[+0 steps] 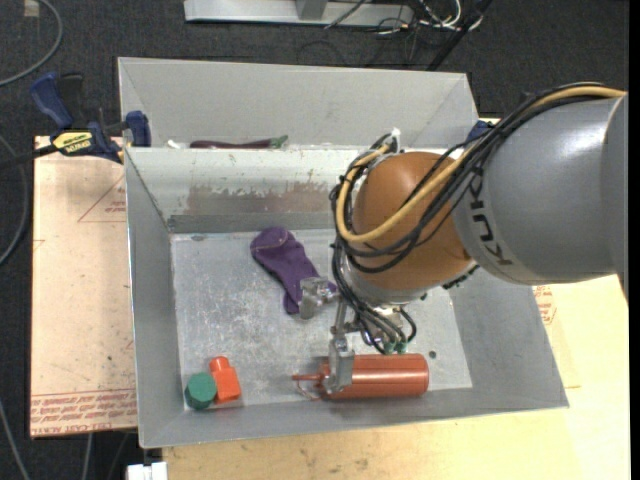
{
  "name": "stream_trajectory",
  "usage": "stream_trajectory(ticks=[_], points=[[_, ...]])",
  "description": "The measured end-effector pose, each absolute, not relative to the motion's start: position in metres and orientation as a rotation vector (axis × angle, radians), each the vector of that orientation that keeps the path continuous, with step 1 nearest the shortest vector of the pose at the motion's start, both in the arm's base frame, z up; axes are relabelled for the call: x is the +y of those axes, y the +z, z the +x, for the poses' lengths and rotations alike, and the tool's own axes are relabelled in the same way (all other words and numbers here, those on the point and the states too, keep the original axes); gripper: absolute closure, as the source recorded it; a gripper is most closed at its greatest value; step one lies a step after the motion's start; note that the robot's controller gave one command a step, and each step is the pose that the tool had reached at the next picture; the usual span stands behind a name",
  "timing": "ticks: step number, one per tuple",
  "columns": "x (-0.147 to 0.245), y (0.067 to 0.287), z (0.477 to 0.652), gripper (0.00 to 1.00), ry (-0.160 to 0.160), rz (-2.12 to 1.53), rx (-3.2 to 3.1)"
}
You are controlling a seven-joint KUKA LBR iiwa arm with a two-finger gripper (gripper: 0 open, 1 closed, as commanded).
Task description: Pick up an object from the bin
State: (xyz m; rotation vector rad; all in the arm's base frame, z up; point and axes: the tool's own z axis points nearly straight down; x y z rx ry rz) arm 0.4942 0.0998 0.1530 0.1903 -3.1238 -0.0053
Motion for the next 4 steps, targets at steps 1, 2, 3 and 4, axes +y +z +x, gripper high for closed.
stream_trajectory(ticks=[1, 2, 3, 4], points=[[0.057, 0.183, 0.524, 0.00, -0.002, 0.394, -3.126], [0.029, 0.134, 0.523, 0.00, -0.003, 0.502, -3.106], [0.061, 0.131, 0.536, 0.00, -0.001, 0.374, -3.116], [0.094, 0.142, 0.523, 0.00, -0.012, 0.244, -3.137]])
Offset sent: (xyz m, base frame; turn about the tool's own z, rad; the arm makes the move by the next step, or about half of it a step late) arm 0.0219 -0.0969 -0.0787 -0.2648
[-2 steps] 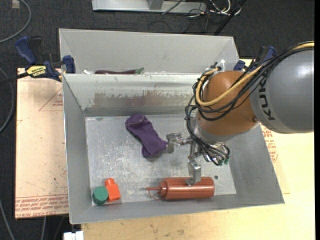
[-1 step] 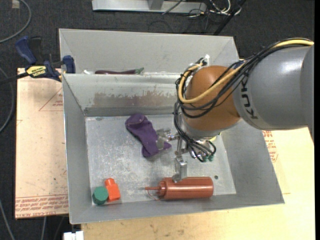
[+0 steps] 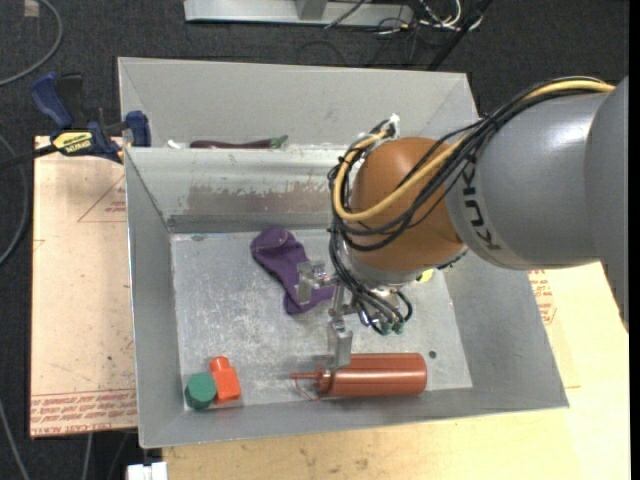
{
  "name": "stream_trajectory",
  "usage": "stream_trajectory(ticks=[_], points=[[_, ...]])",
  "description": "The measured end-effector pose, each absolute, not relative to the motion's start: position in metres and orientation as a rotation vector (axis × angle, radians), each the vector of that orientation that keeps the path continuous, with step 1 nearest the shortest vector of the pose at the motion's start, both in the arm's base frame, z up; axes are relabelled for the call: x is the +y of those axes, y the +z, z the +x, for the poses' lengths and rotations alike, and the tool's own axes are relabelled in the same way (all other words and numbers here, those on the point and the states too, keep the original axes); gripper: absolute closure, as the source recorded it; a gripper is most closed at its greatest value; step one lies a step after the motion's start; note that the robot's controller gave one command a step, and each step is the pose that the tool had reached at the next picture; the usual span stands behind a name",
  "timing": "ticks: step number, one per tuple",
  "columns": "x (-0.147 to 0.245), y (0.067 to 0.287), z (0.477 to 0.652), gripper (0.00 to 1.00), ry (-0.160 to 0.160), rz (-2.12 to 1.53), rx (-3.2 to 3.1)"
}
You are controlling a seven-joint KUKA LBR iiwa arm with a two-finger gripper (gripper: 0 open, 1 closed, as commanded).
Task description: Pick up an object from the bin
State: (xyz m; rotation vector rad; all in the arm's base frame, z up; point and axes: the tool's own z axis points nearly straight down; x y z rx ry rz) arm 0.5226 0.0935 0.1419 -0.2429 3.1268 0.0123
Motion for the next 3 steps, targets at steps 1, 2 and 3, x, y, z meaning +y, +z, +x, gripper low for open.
stream_trajectory(ticks=[1, 2, 3], points=[[0.0795, 0.1403, 0.5304, 0.00, 0.005, -0.570, 3.087], [0.0774, 0.1378, 0.5386, 0.00, 0.004, -0.588, 3.079], [0.0811, 0.1434, 0.5372, 0.00, 0.007, -0.407, 3.112]])
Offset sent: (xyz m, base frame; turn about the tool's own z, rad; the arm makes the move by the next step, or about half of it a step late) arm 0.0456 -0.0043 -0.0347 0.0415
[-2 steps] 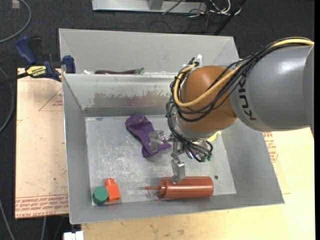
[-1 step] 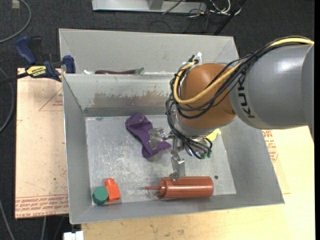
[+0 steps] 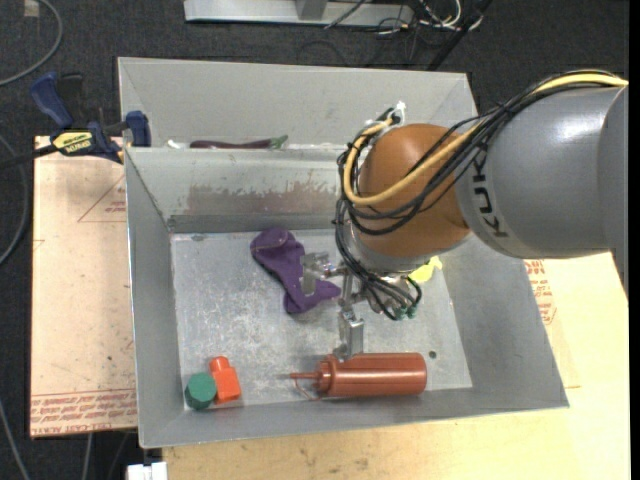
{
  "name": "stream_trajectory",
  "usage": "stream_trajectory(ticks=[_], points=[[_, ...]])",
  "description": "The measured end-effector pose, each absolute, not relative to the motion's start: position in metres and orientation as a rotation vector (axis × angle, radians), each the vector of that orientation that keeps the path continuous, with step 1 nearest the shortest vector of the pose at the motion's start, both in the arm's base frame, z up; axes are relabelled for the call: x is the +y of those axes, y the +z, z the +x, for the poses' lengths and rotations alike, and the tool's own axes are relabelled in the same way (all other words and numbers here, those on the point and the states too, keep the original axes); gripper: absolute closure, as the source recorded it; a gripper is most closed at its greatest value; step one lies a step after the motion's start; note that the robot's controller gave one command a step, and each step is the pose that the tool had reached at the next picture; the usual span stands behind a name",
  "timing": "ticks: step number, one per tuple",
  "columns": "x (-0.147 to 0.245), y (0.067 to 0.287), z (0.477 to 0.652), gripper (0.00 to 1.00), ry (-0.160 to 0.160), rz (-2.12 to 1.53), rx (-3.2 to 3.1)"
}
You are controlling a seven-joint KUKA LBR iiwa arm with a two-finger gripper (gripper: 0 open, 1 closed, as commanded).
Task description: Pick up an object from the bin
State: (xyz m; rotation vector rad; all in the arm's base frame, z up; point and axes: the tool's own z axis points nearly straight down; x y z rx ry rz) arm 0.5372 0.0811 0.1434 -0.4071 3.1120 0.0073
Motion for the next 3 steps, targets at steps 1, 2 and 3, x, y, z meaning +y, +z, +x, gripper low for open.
stream_trajectory(ticks=[1, 2, 3], points=[[0.078, 0.141, 0.557, 0.00, 0.007, -0.478, 3.096], [0.081, 0.122, 0.572, 0.00, 0.009, -0.265, 3.122], [0.088, 0.096, 0.574, 0.00, 0.008, -0.414, 3.106]])
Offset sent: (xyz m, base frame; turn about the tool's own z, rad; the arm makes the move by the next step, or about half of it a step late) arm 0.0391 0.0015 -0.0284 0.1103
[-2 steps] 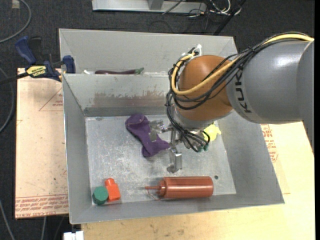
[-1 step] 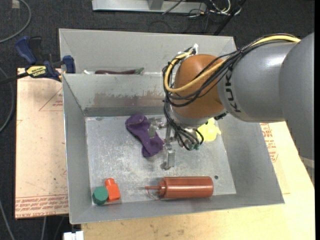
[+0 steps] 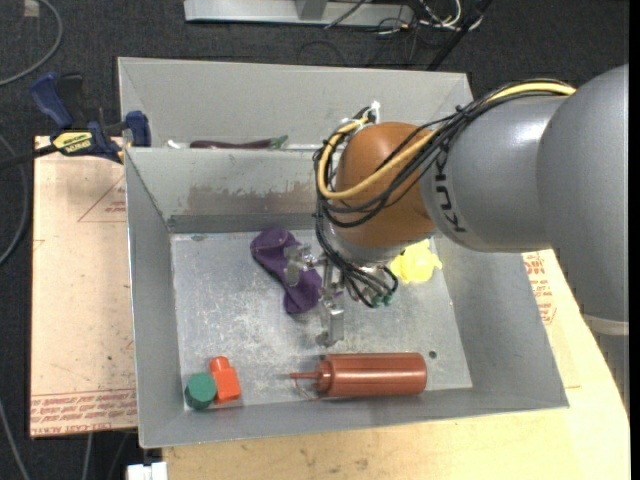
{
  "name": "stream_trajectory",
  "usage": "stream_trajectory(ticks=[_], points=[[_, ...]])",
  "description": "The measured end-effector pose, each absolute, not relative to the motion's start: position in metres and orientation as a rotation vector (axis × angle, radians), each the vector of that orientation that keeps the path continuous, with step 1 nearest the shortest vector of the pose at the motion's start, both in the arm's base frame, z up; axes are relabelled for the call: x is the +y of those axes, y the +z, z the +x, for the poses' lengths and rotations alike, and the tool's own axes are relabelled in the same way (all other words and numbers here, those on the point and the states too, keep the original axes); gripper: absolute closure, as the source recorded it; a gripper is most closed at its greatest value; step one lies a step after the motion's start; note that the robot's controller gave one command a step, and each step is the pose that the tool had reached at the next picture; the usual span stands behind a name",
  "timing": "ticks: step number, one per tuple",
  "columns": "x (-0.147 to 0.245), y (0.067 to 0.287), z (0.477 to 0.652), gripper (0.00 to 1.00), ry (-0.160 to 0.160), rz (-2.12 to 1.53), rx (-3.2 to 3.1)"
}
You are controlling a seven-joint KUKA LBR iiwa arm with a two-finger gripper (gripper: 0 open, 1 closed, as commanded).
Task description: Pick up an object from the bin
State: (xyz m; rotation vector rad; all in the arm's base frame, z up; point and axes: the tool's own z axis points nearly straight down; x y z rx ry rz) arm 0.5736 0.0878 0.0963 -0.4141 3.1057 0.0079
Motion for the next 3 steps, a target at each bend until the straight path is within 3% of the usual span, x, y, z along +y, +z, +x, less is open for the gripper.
stream_trajectory(ticks=[1, 2, 3], points=[[0.121, 0.071, 0.586, 1.00, 0.013, -0.253, 3.118], [0.121, 0.071, 0.586, 1.00, 0.013, -0.253, 3.118], [0.128, 0.193, 0.582, 1.00, 0.015, -0.269, 3.113]])
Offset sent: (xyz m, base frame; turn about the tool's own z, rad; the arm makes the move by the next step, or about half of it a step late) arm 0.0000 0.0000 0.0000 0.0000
